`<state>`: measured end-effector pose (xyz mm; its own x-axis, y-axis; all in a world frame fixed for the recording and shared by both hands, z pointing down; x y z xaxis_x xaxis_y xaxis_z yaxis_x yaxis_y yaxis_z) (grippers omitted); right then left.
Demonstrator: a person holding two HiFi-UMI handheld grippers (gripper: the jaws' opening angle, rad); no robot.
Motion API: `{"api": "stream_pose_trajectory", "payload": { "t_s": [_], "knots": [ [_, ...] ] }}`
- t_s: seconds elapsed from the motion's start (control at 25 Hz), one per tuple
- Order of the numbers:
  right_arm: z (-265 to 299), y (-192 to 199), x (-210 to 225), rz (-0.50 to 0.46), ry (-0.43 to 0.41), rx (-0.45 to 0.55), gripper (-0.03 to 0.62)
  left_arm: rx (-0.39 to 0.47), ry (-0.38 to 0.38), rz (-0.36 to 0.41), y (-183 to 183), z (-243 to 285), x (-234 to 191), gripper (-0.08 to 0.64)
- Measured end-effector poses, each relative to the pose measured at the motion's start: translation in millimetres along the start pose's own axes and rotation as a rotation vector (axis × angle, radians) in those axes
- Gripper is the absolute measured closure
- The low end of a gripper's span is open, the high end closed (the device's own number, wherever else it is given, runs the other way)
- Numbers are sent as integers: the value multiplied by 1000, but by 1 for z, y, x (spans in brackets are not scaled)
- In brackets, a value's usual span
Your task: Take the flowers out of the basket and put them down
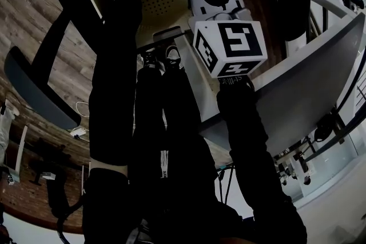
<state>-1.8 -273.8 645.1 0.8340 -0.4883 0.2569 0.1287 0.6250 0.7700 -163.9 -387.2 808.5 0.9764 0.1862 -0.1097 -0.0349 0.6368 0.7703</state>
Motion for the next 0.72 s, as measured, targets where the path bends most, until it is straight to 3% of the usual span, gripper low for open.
{"api": "stream_pose_trajectory", "payload": {
  "t_s": [0.36,0.72],
  "knots": [
    [-1,-3,-4,-29,1,24,578,39,-41,8,-1,-25,3,35],
    [-22,-15,-10,-53,32,59,578,142,-59,4,-48,-89,13,35]
  ]
}}
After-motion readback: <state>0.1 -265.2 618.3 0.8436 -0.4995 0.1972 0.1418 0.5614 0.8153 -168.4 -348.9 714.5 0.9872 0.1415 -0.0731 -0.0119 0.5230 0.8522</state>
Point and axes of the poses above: the fingertips, and each gripper's own axes: z forward along the fingers, x to its right, y out of its underside, the point moved 10 cm from there along -z, backward along the fingers, and after that the axes turned 9 degrees about -y, right-handed, at the moved point
